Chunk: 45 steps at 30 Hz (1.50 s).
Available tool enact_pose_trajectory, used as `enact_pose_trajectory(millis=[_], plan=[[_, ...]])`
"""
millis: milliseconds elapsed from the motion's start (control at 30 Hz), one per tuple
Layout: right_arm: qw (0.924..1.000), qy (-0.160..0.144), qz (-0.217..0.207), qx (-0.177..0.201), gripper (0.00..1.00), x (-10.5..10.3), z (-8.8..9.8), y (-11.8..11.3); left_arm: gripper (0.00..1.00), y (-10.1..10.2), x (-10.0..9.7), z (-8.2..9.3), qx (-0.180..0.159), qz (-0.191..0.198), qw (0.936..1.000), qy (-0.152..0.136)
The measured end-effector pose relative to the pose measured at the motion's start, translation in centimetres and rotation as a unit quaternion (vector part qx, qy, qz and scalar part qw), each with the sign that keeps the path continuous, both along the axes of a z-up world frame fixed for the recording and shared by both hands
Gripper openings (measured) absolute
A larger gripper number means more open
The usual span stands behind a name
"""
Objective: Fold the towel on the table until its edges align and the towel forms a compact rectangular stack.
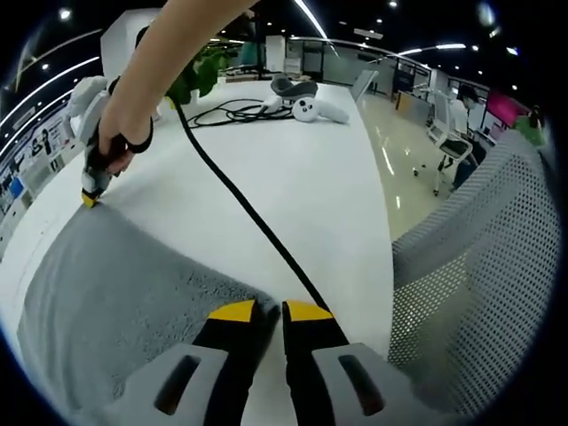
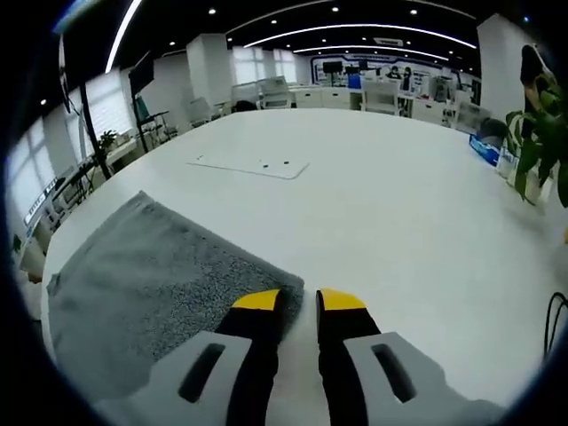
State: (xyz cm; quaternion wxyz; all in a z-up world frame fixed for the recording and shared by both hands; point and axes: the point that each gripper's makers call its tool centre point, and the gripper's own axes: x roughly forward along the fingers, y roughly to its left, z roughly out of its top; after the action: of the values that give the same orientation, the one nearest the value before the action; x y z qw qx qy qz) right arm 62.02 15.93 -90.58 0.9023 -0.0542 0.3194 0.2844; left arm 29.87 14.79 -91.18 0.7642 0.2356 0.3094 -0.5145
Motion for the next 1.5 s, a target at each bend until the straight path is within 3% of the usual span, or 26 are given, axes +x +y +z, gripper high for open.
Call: enact_pose_trajectory(millis=[67,233,400,533,567,633,933,1200,1500], plan=[[0.9999,-0.003,0.013,-0.002,0.05,-0.3,0.0,0.6,0.10,0.0,0.0,0.0,-0.001,0.003,1.0000,0.001],[0.9999,-0.002,0.012,0.001,0.03,-0.2,-0.1,0.5,0.07,-0.2,0.1,-0.1,0.006,0.001,0.9998,-0.017],[0.9998,-0.007,0.007,-0.019,0.01,-0.5,0.2,0.8,0.04,-0.1,0.4,-0.2,0.000,0.007,0.9999,-0.013],[1.0000,0.002,-0.004,-0.002,0.00,-0.4,0.5,0.6,0.03,-0.2,0.2,-0.1,0.004,-0.010,0.9995,-0.030],[1.0000,0.004,-0.006,0.001,0.00,-0.4,0.6,0.5,0.03,-0.2,0.3,-0.1,0.001,-0.008,0.9996,-0.027],[1.0000,0.006,-0.003,0.003,0.00,-0.4,1.0,0.5,0.03,-0.5,0.1,0.0,-0.023,0.001,0.9997,0.009],[0.9987,0.002,-0.016,0.049,0.00,-0.1,3.6,1.5,0.03,0.4,1.0,2.8,-0.061,0.028,0.9977,0.011],[0.9980,-0.002,-0.016,0.062,0.00,-0.1,5.4,2.5,0.03,1.7,0.8,5.3,-0.083,0.038,0.9958,-0.011],[0.9970,-0.005,-0.018,0.075,0.00,-0.1,7.2,3.7,0.03,3.5,1.1,7.5,-0.112,0.070,0.9911,-0.016]])
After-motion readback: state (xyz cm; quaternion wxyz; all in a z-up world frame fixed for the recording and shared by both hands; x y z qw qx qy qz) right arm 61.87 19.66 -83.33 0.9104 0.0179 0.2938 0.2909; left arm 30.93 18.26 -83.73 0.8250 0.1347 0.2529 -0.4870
